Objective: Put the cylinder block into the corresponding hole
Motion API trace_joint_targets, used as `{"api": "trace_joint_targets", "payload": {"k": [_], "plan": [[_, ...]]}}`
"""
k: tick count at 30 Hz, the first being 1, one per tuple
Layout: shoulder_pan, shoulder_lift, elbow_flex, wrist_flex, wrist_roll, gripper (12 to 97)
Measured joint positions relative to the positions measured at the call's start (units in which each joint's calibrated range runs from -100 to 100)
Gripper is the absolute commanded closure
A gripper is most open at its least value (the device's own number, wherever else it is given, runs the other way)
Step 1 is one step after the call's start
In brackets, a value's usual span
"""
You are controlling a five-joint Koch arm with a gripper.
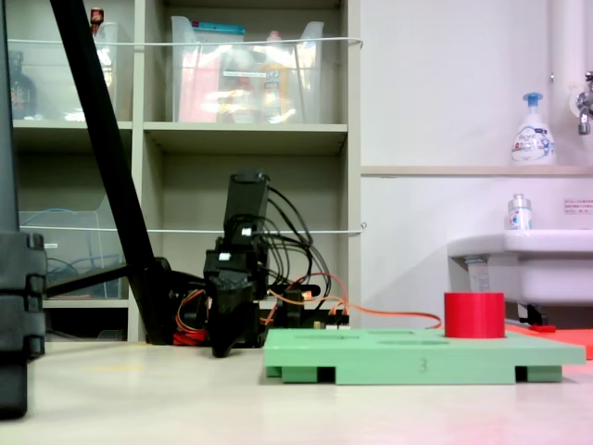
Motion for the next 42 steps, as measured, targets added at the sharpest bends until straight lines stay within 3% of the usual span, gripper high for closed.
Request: {"api": "trace_joint_targets", "payload": {"k": [11,42], "plan": [[4.88,0.0,-2.06,4.7,1.51,61.9],[5.18,0.0,-2.06,4.7,1.51,59.5]]}}
